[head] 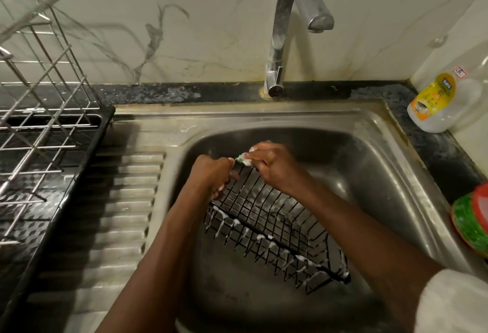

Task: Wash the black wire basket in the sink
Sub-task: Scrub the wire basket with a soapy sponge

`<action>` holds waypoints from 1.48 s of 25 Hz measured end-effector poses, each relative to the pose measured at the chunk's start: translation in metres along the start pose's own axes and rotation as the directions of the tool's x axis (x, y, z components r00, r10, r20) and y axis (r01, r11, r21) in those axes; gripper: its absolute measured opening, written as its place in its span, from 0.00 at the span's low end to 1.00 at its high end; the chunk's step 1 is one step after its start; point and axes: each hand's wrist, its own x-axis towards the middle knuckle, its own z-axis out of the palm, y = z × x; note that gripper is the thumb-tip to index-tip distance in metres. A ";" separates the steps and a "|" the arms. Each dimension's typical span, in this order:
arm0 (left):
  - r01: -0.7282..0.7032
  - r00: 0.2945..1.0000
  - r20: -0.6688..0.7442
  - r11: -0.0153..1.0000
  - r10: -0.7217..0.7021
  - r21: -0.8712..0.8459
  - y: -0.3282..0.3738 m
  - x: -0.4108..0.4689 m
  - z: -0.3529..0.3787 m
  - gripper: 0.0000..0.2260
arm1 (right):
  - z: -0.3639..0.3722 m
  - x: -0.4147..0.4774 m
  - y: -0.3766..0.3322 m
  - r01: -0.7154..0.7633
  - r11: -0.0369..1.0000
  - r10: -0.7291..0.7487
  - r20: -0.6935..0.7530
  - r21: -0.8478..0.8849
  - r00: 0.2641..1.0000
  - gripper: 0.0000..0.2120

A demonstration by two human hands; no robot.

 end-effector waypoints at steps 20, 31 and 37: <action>0.038 0.997 0.066 0.996 -0.044 0.084 -0.003 0.017 0.000 0.14 | 0.006 -0.011 0.016 0.044 0.993 -0.041 0.034 -0.105 0.999 0.23; 0.048 0.998 0.044 0.993 -0.053 0.107 -0.004 0.019 0.003 0.14 | -0.040 -0.050 0.051 0.009 1.000 -0.005 0.181 -0.023 0.983 0.13; -0.002 0.999 0.033 0.975 -0.006 0.220 0.001 0.012 0.006 0.10 | -0.004 -0.009 0.024 0.128 0.991 -0.113 0.238 -0.046 0.965 0.09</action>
